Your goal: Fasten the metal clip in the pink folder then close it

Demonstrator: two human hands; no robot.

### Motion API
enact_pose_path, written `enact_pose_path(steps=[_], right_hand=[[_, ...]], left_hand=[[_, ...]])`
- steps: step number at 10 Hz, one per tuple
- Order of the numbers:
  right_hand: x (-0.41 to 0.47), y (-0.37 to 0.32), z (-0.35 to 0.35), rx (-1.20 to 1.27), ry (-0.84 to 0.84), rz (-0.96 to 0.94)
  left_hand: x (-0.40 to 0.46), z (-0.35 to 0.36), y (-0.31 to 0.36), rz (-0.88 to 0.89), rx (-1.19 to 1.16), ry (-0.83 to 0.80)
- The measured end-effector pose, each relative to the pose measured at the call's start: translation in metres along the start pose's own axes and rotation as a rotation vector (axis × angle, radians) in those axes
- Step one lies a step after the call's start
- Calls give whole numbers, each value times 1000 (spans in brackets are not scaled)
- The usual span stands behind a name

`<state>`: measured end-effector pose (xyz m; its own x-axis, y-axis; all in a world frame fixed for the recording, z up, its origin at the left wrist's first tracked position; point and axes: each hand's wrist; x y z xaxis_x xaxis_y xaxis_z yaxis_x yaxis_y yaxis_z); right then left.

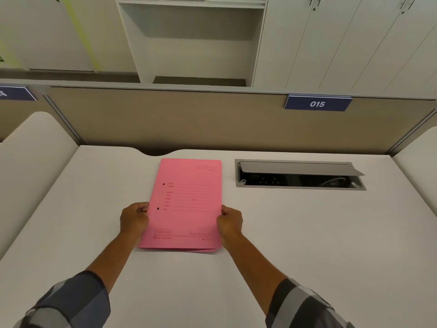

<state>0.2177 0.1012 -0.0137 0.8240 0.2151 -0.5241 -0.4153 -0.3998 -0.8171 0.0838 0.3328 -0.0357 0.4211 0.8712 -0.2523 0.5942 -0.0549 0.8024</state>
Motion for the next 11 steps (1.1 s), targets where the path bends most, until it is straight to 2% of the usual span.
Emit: enact_pose_path(steps=[2,8,10,11], right_hand=[[23,-18,13,-161,77,-67],[44,-37,28,-346,-15,-135],[40,-35,23,-624,49,-171],[31,-20,5,-650,75,-250]], left_hand=[[28,10,14,12,4,3],[47,18,32,-8,46,-48],[35,8,35,14,94,-81],[15,0,30,80,132,-61]])
Point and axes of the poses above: each hand's wrist, its own x-axis towards the middle knuckle, its own z-axis out of the palm, y = z × x, and after that the axes turned 1 degree about z, right-handed
